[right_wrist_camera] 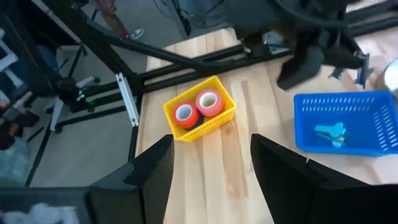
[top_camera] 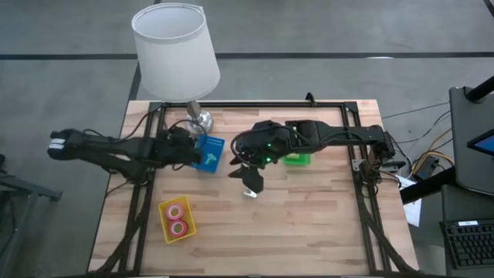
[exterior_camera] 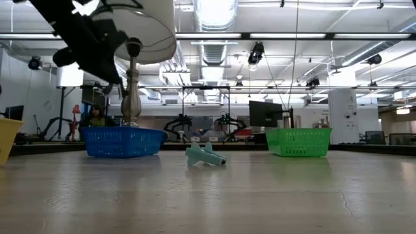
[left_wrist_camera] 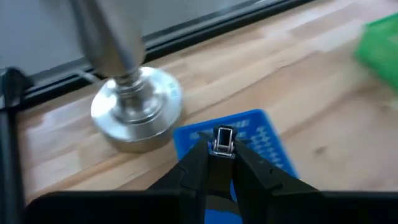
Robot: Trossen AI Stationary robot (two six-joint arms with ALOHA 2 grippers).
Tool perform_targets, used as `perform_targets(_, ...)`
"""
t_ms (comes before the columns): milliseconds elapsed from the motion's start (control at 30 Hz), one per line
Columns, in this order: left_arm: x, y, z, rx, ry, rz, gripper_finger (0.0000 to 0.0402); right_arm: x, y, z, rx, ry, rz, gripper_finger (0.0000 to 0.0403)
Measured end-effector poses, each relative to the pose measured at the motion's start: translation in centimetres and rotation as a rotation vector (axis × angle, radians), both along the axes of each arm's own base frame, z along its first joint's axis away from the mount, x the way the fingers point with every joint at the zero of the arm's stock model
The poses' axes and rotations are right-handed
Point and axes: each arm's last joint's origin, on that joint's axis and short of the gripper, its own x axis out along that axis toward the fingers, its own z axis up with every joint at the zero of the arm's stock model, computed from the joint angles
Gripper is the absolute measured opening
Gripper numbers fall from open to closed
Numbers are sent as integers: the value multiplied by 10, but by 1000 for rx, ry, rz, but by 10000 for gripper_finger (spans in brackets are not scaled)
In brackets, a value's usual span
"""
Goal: Pick and place Stapler, Stapler remover, tape
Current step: Put the black staple remover into the blue bin
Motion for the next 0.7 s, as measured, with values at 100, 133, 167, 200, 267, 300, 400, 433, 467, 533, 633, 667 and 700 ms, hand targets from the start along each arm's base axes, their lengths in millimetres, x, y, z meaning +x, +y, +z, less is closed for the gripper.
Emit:
perform_targets(100,2,11,-11,-22,31,53,61,1,0,1,-12,-15,-14,203)
perform_targets(133,4,14,-15,-36,31,64,63,1,-1,1,-16,-18,-19,203)
perform_targets(167,6,18,-19,-54,31,65,63,1,-1,1,-16,-20,-20,203)
perform_targets(200,8,21,-22,-73,33,55,63,1,-1,2,-16,-23,-20,203)
perform_targets(267,15,26,-28,-97,28,36,62,1,-1,2,-16,-25,-22,203)
perform_targets(300,18,29,-31,-106,27,27,62,1,-1,2,-16,-27,-22,203)
perform_targets(400,29,34,-37,-93,29,-5,61,2,-1,2,-23,-29,-33,203)
perform_targets(433,32,35,-40,-86,39,-14,61,2,-1,2,-25,-29,-36,203)
perform_targets(467,35,37,-43,-85,56,-18,60,2,-1,2,-26,-29,-38,203)
perform_targets(533,39,39,-51,-93,95,-12,60,2,-1,2,-23,-29,-40,203)
perform_targets(633,46,40,-58,-114,135,-22,60,2,-1,2,-24,-28,-41,203)
perform_targets(667,48,40,-62,-124,152,-26,60,2,-1,2,-24,-28,-42,203)
perform_targets(700,50,40,-65,-130,165,-26,60,2,-1,2,-24,-28,-41,203)
